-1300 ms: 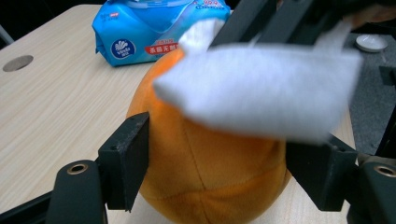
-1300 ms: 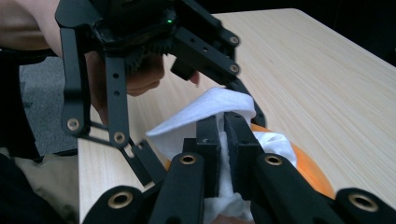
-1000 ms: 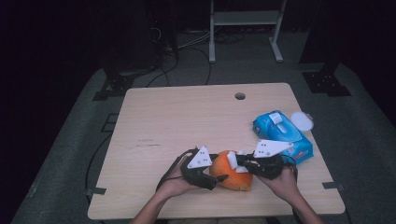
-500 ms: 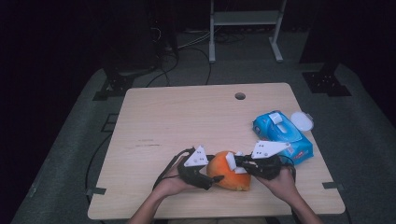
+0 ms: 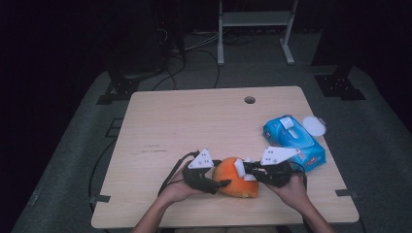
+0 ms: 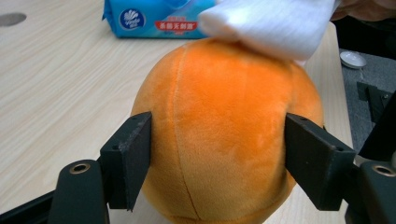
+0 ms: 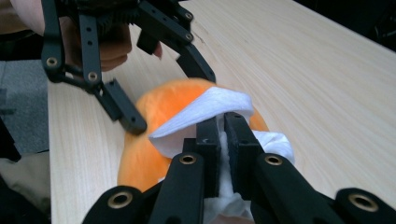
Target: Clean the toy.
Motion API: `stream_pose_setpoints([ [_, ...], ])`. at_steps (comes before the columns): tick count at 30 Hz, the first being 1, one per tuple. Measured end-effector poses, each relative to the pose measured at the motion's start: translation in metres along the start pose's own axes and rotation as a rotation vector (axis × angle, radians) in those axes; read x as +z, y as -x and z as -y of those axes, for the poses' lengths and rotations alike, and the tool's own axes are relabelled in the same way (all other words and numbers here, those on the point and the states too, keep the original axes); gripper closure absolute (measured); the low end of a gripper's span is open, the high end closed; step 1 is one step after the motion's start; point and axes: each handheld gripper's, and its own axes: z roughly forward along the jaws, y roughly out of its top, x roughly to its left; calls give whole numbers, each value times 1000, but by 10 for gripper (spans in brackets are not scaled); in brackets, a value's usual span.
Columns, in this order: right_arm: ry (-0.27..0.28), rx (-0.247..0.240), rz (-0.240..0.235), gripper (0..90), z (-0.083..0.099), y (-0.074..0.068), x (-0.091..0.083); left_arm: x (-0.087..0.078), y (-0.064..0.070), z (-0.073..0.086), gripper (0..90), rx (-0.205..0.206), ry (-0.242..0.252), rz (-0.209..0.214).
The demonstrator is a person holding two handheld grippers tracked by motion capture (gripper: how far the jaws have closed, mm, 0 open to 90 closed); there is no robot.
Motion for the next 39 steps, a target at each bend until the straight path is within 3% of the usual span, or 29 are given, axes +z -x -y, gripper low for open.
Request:
stream_pose_setpoints([
  [5, -5, 14, 4, 842, 5, -2, -5, 2, -2, 1, 277, -24, 12, 3],
  [16, 8, -49, -52, 842, -15, -22, 14, 7, 20, -11, 255, 89, 0, -14],
  [18, 1, -63, -43, 842, -15, -22, 13, 6, 19, -11, 261, 83, 5, -14],
  [24, 1, -35, -18, 843, -11, -12, 5, 7, 21, -11, 263, 84, 17, -12],
  [32, -19, -110, -59, 844, -20, -33, 18, 10, 33, -17, 272, 127, 19, -3],
  [39, -11, -62, -7, 844, -14, -15, 7, 7, 29, -12, 286, 115, 14, 9],
])
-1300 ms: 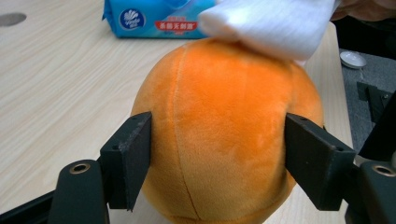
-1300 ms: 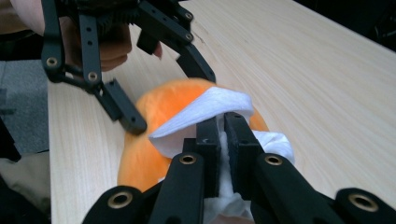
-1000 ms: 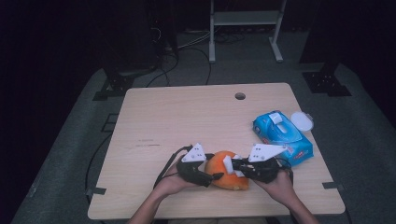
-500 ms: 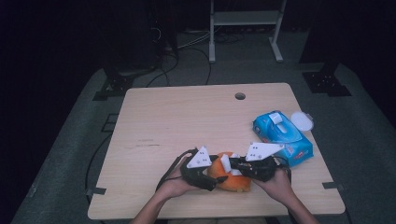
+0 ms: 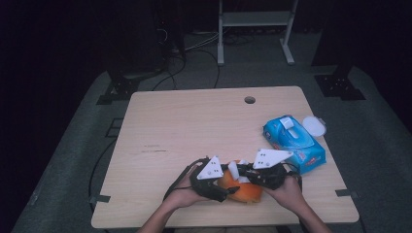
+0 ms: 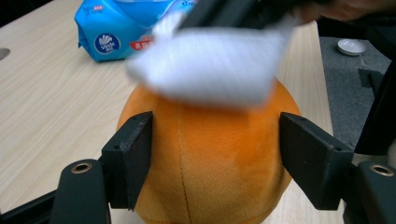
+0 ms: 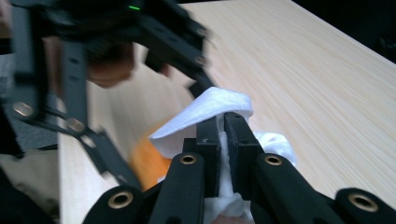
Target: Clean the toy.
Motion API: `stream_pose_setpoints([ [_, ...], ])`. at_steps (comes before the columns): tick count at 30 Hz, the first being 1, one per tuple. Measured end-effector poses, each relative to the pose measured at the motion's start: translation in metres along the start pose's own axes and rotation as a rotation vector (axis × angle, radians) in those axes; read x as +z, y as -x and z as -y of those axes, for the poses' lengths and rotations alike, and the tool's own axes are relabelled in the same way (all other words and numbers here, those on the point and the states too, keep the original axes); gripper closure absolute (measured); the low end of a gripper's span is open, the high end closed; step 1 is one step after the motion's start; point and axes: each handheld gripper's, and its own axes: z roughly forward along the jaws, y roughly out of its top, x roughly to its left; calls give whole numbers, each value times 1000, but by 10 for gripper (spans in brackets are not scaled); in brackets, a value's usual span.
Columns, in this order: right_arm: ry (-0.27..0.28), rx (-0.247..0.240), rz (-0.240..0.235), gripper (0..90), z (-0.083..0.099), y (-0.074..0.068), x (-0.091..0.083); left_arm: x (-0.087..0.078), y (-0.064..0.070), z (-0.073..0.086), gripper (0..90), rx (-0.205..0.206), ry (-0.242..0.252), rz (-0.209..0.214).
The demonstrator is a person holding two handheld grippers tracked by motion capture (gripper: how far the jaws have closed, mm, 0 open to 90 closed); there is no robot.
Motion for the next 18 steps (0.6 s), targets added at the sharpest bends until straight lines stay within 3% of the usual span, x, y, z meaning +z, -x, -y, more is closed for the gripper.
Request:
stream_pose_setpoints([
  [2, 3, 28, 11, 844, 6, 7, -5, -1, -2, 1, 264, -5, 6, 1],
  [5, 0, 37, 22, 843, 11, 10, -8, 2, -9, 2, 167, -79, 15, 5],
  [9, -5, 28, 27, 843, 9, 9, -7, 3, -10, 5, 199, -108, 15, 16],
  [11, 3, 27, 17, 843, 7, 7, -5, 4, -8, 4, 231, -101, 21, 13],
  [15, 18, 6, -34, 843, -1, -6, 2, 6, 2, -4, 247, -45, 5, 5],
  [18, -7, -46, -41, 843, -6, -18, 11, 6, 5, -4, 247, -9, -11, -9],
])
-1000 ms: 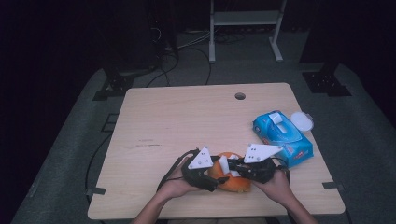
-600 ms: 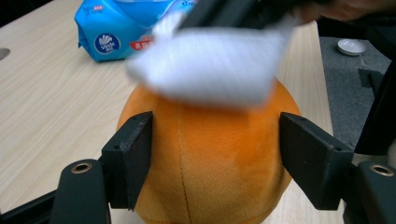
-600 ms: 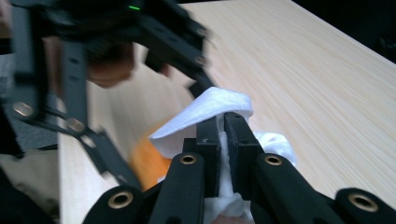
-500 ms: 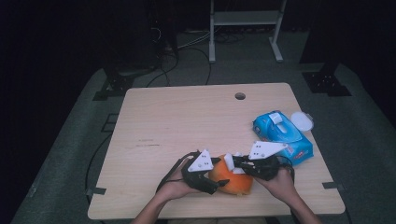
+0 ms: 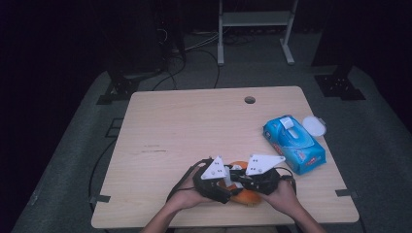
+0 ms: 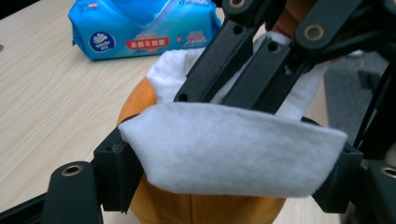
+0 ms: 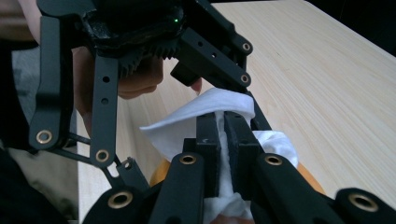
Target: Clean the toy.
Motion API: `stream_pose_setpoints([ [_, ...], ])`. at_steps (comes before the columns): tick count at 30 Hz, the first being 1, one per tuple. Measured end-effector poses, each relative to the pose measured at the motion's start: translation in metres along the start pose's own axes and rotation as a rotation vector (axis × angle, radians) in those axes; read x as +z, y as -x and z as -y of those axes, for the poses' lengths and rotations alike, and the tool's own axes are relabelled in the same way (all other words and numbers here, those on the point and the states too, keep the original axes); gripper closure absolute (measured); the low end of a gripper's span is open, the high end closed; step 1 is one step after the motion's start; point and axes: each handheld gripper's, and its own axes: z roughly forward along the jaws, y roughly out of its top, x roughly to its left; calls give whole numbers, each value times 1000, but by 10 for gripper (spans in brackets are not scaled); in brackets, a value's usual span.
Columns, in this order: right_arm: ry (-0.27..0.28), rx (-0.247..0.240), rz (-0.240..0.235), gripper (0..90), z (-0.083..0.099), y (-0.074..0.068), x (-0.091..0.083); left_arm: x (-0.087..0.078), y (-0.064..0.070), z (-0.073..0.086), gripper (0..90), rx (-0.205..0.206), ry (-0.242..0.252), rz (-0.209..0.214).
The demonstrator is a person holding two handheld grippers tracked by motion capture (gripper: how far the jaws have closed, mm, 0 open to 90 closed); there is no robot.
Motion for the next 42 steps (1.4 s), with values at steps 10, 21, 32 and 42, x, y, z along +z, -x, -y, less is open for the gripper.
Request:
stream_pose_setpoints([
  [10, 10, 89, 33, 844, 22, 23, -20, -6, -16, 13, 261, -52, -13, 19],
  [21, -7, 40, 5, 843, 14, 11, -4, -6, -16, 12, 231, -48, -4, 31],
  [32, -18, 99, 32, 842, 29, 24, -14, -8, -19, 13, 194, -68, 31, 35],
  [42, -6, 73, 22, 843, 19, 18, -5, -6, -17, 15, 254, -21, 6, 5],
])
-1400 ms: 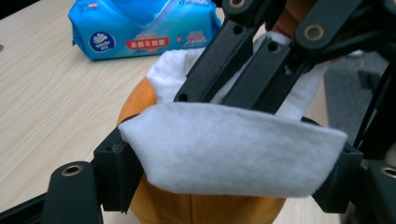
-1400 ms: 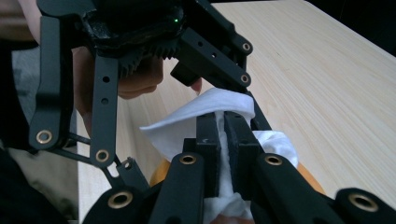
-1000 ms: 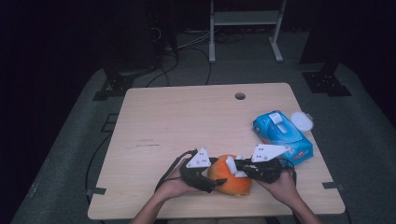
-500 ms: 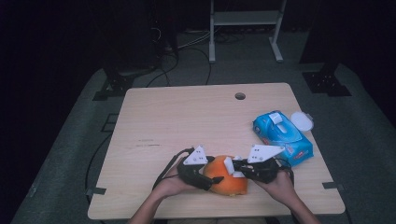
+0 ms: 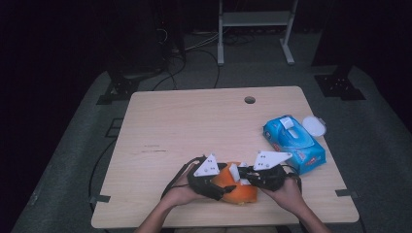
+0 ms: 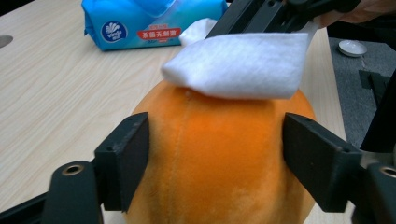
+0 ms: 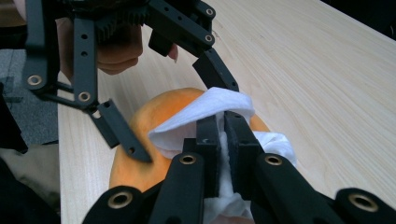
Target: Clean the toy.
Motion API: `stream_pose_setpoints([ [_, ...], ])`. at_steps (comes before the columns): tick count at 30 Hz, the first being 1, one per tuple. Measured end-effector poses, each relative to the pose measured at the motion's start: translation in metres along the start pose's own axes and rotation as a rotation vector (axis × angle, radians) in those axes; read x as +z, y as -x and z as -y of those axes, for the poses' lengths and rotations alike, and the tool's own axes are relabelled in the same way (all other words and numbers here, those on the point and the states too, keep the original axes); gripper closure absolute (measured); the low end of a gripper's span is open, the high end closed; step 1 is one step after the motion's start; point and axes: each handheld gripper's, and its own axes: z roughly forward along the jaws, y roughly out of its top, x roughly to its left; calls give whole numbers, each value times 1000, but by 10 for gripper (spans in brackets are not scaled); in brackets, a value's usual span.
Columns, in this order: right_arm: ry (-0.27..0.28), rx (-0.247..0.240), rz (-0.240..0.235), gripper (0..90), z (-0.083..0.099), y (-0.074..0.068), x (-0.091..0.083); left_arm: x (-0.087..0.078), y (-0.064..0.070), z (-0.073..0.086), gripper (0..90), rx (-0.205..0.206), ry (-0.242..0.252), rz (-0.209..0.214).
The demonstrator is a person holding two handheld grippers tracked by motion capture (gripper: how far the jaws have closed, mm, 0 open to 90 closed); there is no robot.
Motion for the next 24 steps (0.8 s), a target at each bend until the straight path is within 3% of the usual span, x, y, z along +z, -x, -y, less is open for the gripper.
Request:
stream_pose_setpoints([
  [7, -13, 35, -1, 843, 9, 7, -6, -4, -13, 11, 281, -82, -6, -10],
  [10, -18, 43, -2, 843, 11, 9, -9, -5, -15, 12, 281, -94, -5, -5],
  [13, -20, 41, -2, 842, 12, 9, -8, -6, -14, 9, 254, -68, -3, 6],
  [17, -15, 28, -14, 842, 9, 6, -3, -9, -8, 0, 201, 6, 52, 36],
  [20, -7, 8, -21, 842, 3, 2, 2, -4, -4, 0, 204, 55, 12, 18],
  [22, -15, -9, -7, 842, 0, 0, 6, -5, -6, 2, 243, 36, -1, 12],
  [24, -16, -7, -5, 842, 0, 1, 5, -6, -10, 4, 271, -9, -4, 5],
])
